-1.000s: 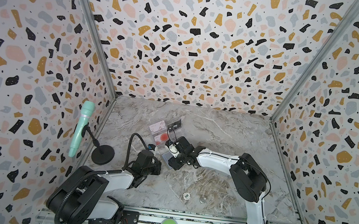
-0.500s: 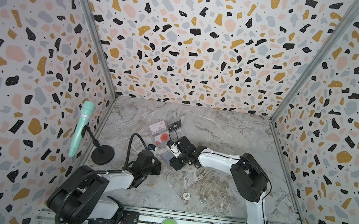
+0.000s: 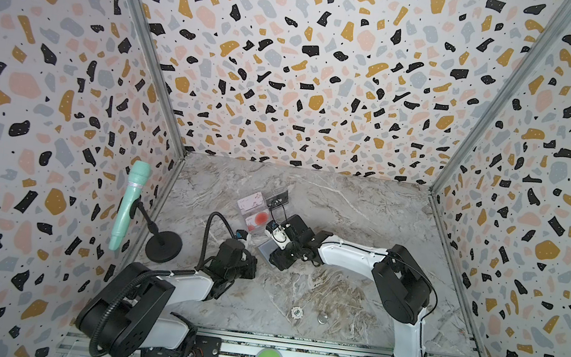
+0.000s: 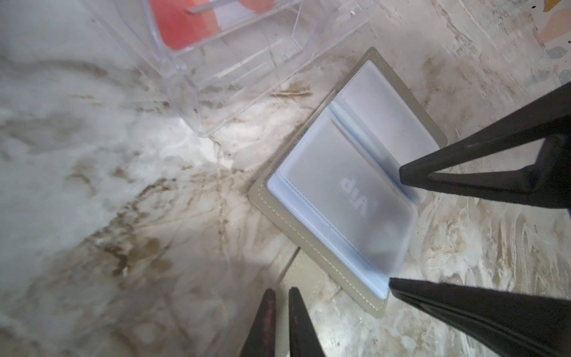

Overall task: Take the credit cards out of the card holder
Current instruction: Flip over the card slot in the card holder.

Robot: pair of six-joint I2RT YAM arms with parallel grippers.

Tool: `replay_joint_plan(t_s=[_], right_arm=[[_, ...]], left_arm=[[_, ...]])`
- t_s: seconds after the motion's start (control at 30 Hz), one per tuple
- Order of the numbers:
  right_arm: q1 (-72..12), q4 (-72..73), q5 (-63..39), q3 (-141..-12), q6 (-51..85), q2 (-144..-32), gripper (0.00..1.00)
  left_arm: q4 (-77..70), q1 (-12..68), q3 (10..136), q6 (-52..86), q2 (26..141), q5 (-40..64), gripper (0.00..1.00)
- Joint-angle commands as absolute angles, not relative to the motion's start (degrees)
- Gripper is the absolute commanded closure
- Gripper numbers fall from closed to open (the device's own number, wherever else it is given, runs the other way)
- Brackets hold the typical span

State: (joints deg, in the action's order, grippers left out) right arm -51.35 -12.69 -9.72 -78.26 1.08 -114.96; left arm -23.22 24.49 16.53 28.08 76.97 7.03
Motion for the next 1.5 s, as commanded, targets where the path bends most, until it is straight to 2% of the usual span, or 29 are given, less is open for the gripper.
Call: replay_joint_plan(t_s=[0.0,0.27,0.7,0.93,1.2,1.37,1.47], right_arm=[[-51.0,-12.1,-9.0,-78.3,1.0,-112.2,0.32],[-51.3,-13.9,-5.4,-79.5,-0.2,-114.7,0.33],[-51.6,-15.6,-6.5,-80.5,-1.1,-117.3,0.34],[-51.5,-15.9,-5.0,-80.9,-0.8,-117.7,0.44],[-51.5,-17.4,-2.2,-81.6,-1.0,-118.4,0.49],[-50.4,-15.8,-8.2,-80.5,-0.1,-116.3,0.49],[-49.8,-15.5,-8.5,-80.7,0.1,-116.0,0.50]], left_arm=[[-23.7,24.6,16.9,27.5,77.4,7.8,0.87],[-23.6,24.6,16.9,27.5,77.3,7.8,0.87],[-23.5,24.7,17.0,27.4,77.4,7.8,0.87],[-23.5,24.6,16.9,27.5,77.5,7.8,0.87],[-23.4,24.6,17.1,27.4,77.7,7.9,0.87],[-23.4,24.6,17.1,27.3,77.8,7.9,0.87],[-23.4,24.6,17.1,27.3,77.9,8.0,0.87]])
